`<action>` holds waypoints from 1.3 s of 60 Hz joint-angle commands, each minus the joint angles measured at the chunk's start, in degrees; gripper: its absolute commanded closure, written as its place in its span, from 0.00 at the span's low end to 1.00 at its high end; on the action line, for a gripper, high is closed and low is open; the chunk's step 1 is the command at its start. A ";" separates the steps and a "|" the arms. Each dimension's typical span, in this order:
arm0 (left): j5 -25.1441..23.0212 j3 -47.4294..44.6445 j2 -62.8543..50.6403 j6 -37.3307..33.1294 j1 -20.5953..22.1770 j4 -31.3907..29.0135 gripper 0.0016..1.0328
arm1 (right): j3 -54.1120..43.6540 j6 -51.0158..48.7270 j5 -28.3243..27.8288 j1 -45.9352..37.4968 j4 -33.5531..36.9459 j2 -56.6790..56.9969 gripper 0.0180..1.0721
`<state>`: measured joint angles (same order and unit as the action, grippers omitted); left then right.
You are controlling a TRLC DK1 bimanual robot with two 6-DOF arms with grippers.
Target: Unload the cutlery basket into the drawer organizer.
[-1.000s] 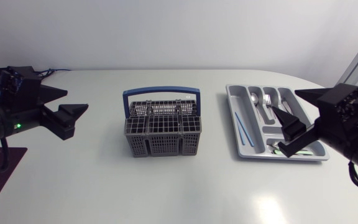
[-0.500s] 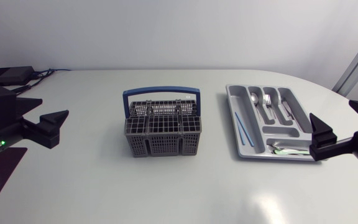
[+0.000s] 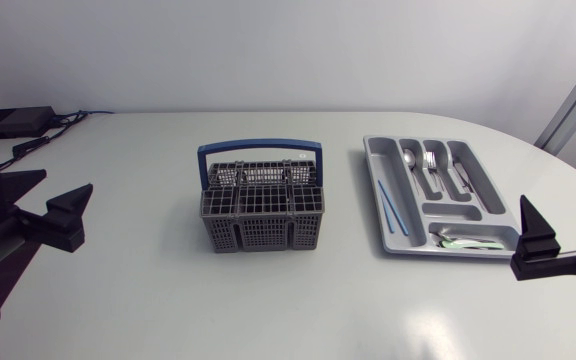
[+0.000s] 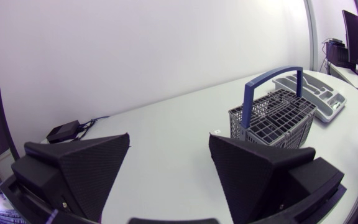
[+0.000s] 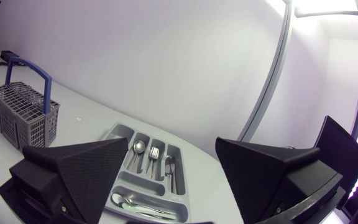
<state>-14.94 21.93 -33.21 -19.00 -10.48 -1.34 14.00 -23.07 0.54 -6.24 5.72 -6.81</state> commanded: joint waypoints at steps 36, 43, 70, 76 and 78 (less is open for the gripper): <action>5.03 -11.91 14.70 8.58 3.36 3.11 0.04 | -8.02 9.91 0.21 1.46 -2.18 6.98 0.04; 6.85 -13.75 18.11 10.50 4.67 2.78 0.04 | -9.12 12.34 0.07 2.34 -2.83 6.95 0.04; 13.75 -20.74 31.00 17.76 9.63 1.56 0.04 | -13.28 21.50 -0.45 5.67 -5.29 6.83 0.04; 14.94 -21.93 33.21 19.00 10.48 1.34 0.04 | -14.00 23.07 -0.54 6.24 -5.72 6.81 0.04; 14.94 -21.93 33.21 19.00 10.48 1.34 0.04 | -14.00 23.07 -0.54 6.24 -5.72 6.81 0.04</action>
<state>-0.69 1.43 -1.02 -2.31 -0.54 -0.12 1.32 -2.52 0.05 -0.45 1.19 -0.03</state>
